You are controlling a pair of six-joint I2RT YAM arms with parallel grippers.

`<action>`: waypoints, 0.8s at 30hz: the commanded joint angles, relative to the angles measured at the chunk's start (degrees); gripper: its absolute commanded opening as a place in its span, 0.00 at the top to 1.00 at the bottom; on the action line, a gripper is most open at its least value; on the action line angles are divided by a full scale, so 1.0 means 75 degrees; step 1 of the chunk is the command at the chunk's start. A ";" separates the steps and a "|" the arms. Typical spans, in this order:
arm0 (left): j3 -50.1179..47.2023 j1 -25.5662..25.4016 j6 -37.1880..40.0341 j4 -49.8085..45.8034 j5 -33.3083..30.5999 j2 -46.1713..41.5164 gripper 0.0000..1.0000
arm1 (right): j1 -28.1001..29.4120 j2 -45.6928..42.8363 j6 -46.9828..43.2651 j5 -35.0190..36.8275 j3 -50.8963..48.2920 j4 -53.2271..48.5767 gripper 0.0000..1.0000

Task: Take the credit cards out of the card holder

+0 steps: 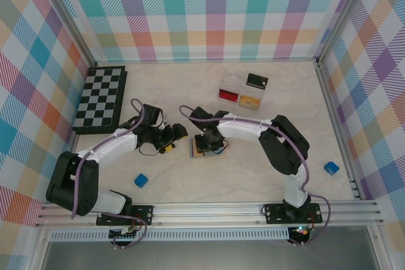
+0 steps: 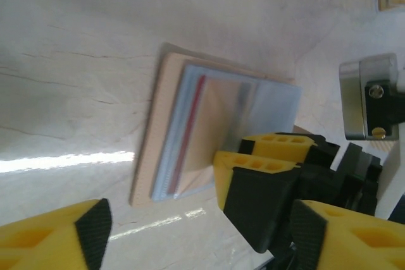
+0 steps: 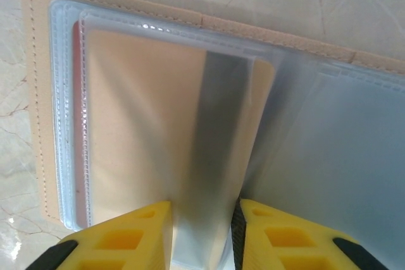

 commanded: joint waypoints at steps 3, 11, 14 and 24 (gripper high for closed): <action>-0.0021 -0.0266 -0.0112 0.0728 0.0532 0.0476 0.39 | -0.0159 0.0172 0.0074 -0.0089 -0.0466 -0.0185 0.72; 0.0190 -0.0580 -0.0138 0.0854 0.0597 0.1022 0.60 | -0.0212 0.0120 0.0206 -0.0240 -0.0635 -0.0037 0.76; 0.0217 -0.0620 -0.0100 0.0731 0.0476 0.1112 0.66 | -0.0236 0.0058 0.0253 -0.0384 -0.0733 0.0099 0.76; 0.0264 -0.0844 -0.0082 0.0865 0.0521 0.1493 0.71 | -0.0300 -0.0004 0.0305 -0.0486 -0.0837 0.0212 0.79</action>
